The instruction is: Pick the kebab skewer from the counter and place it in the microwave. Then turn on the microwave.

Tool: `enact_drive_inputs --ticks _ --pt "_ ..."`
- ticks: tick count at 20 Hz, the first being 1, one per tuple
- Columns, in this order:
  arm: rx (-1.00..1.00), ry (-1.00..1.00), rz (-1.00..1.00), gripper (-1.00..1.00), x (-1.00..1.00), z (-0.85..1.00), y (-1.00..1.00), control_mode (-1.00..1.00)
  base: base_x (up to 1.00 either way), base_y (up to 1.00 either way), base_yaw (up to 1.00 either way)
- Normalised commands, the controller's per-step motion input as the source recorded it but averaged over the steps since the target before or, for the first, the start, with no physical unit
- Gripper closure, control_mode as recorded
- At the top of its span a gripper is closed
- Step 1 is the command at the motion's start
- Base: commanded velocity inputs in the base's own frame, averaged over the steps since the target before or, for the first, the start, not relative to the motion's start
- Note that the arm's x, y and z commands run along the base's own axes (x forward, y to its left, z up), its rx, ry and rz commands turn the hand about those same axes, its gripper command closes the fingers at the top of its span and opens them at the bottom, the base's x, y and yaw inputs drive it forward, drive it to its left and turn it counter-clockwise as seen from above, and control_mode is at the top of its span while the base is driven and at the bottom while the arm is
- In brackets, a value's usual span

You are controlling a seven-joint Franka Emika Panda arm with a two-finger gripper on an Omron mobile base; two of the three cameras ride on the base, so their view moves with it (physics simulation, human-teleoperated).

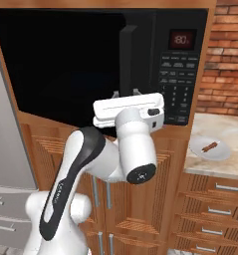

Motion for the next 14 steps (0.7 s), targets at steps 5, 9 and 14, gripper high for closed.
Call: enact_drive_inputs --ticks 5,9,14 --pt "0.0 -0.03 0.13 1.0 -0.97 0.0 0.0 -1.0 0.0 0.0 0.0" --pt "0.0 0.0 0.09 1.0 -0.65 0.0 0.0 -1.0 0.0 0.0 0.0" --pt "0.0 0.0 0.09 1.0 -0.49 0.0 0.0 -1.0 0.0 0.0 0.0"
